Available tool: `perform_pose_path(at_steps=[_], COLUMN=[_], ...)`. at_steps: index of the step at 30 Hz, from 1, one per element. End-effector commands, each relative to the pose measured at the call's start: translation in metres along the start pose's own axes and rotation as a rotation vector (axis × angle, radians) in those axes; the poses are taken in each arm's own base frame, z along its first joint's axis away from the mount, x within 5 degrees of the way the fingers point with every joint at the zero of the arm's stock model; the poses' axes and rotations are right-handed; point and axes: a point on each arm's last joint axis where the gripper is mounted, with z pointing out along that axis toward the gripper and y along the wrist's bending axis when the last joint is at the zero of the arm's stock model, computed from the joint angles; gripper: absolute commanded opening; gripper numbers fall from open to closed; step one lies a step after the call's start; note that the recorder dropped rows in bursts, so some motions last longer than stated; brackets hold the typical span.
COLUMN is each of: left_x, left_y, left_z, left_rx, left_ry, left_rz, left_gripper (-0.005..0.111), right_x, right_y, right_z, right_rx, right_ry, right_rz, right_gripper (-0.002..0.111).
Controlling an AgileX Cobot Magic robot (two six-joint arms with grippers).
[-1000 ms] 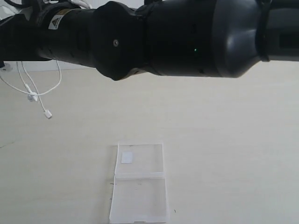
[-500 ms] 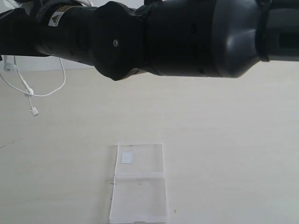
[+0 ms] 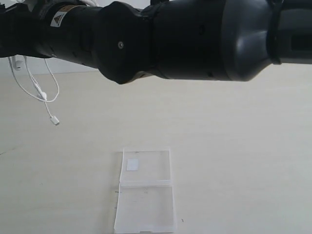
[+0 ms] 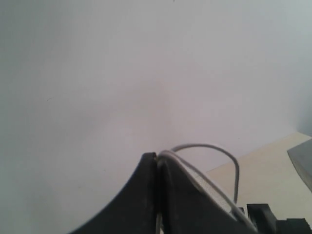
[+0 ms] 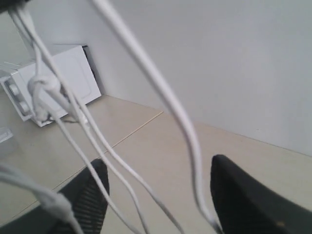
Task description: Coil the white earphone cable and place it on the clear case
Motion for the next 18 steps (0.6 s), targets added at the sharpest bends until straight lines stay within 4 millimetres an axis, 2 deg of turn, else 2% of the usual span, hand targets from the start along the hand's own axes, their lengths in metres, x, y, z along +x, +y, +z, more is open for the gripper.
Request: perform_pose_path(at_steps=[1, 8, 18], left_x=[0.002, 0.002, 0.002], left_y=[0.002, 0.001, 0.001], left_z=[0.002, 0.002, 0.002], left_rx=[-0.012, -0.008, -0.008], left_ry=[0.006, 0.007, 0.007], left_rz=[-0.017, -0.017, -0.017], left_gripper=[0.0, 0.0, 0.0], right_x=[0.002, 0.015, 0.017], right_y=[0.0, -0.004, -0.005], right_z=[0.002, 0.01, 0.013], right_rx=[0.002, 0.011, 0.016], right_ry=[-0.008, 0.013, 0.001], right_rz=[-0.003, -0.005, 0.009], right_gripper=[0.061, 0.061, 0.06])
